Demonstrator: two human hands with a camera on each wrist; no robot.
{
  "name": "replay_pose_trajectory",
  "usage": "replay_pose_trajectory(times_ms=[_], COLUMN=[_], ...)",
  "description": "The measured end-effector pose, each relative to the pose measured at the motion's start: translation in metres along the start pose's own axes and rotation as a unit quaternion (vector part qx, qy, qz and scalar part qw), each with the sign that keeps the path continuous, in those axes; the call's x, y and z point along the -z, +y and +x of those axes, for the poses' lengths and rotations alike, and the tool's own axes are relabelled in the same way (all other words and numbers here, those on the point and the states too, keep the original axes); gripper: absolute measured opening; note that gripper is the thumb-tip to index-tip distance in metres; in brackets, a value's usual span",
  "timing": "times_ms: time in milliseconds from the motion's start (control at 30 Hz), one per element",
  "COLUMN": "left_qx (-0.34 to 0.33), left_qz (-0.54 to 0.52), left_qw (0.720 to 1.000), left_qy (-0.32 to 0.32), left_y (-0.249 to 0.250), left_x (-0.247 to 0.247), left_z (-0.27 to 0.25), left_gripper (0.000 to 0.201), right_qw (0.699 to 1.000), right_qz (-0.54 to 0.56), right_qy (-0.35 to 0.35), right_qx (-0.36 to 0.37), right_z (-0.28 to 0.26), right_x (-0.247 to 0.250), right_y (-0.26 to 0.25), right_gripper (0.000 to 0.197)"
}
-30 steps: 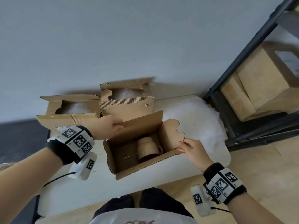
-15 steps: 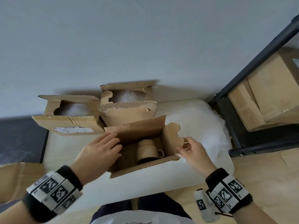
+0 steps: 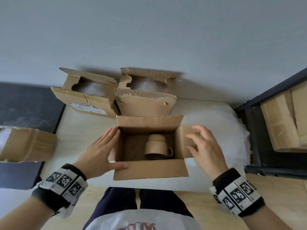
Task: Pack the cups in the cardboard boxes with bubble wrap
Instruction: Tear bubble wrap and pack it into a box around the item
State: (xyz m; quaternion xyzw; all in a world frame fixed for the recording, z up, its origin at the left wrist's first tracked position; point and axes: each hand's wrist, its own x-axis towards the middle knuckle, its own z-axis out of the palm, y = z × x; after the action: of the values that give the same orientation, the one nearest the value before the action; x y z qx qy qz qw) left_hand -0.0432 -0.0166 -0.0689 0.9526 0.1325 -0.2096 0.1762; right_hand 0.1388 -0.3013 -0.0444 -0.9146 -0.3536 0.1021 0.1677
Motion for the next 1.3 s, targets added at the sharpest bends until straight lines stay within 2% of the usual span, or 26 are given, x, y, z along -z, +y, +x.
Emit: replay_pose_trajectory(times_ms=[67, 133, 333, 400, 467, 533, 567, 667, 700, 800, 867, 967, 1033, 1100, 1200, 1267, 1300], left_qx=[0.001, -0.004, 0.012, 0.015, 0.014, 0.010, 0.005, -0.005, -0.006, -0.012, -0.015, -0.016, -0.013, -0.014, -0.015, -0.015, -0.019], left_qz=[-0.054, -0.065, -0.084, -0.090, -0.094, -0.100, -0.102, -0.104, -0.106, -0.114, -0.116, -0.116, -0.114, -0.105, -0.075, -0.068, -0.068], left_qw=[0.999, 0.998, 0.996, 0.996, 0.995, 0.995, 0.995, 0.994, 0.994, 0.993, 0.992, 0.992, 0.992, 0.993, 0.996, 0.997, 0.997], left_qy=[0.006, 0.021, 0.024, 0.019, 0.017, 0.016, 0.018, 0.026, 0.029, 0.037, 0.043, 0.049, 0.049, 0.049, 0.039, 0.031, 0.034], left_y=[0.000, 0.003, 0.010, 0.010, 0.011, 0.011, 0.010, 0.009, 0.008, 0.008, 0.008, 0.006, 0.006, 0.006, 0.007, 0.007, 0.007], left_x=[-0.003, -0.004, 0.003, 0.006, 0.006, 0.005, 0.003, 0.001, 0.000, 0.000, -0.001, -0.002, -0.003, -0.005, -0.011, -0.013, -0.014], left_z=[0.002, 0.005, 0.020, 0.022, 0.022, 0.019, 0.017, 0.014, 0.014, 0.014, 0.014, 0.013, 0.013, 0.013, 0.012, 0.010, 0.009], left_gripper=[0.124, 0.127, 0.144, 0.146, 0.146, 0.145, 0.144, 0.142, 0.142, 0.141, 0.141, 0.141, 0.142, 0.140, 0.130, 0.125, 0.124], right_qw=[0.996, 0.989, 0.971, 0.957, 0.921, 0.887, 0.880, 0.888, 0.888, 0.874, 0.876, 0.887, 0.886, 0.885, 0.902, 0.929, 0.943], right_qz=[-0.036, -0.067, -0.144, -0.092, -0.008, 0.035, 0.041, 0.076, 0.080, 0.040, 0.010, -0.005, 0.001, 0.008, 0.018, 0.063, 0.111], right_qy=[-0.056, -0.124, -0.177, -0.238, -0.311, -0.335, -0.334, -0.322, -0.321, -0.329, -0.325, -0.333, -0.335, -0.339, -0.346, -0.303, -0.259], right_qx=[0.051, 0.049, -0.074, -0.137, -0.236, -0.315, -0.334, -0.320, -0.319, -0.355, -0.357, -0.321, -0.320, -0.318, -0.256, -0.201, -0.177], right_z=[0.001, 0.005, 0.028, 0.044, 0.062, 0.072, 0.075, 0.074, 0.074, 0.078, 0.080, 0.080, 0.081, 0.080, 0.071, 0.060, 0.054], right_x=[0.002, 0.004, -0.004, -0.024, -0.049, -0.067, -0.073, -0.080, -0.082, -0.089, -0.094, -0.098, -0.097, -0.089, -0.063, -0.039, -0.025], right_y=[-0.008, -0.017, -0.072, -0.090, -0.099, -0.100, -0.097, -0.090, -0.089, -0.096, -0.100, -0.103, -0.106, -0.108, -0.107, -0.104, -0.101], right_gripper=[0.030, 0.029, 0.022, 0.037, 0.072, 0.094, 0.095, 0.073, 0.071, 0.096, 0.107, 0.108, 0.105, 0.097, 0.065, 0.053, 0.048])
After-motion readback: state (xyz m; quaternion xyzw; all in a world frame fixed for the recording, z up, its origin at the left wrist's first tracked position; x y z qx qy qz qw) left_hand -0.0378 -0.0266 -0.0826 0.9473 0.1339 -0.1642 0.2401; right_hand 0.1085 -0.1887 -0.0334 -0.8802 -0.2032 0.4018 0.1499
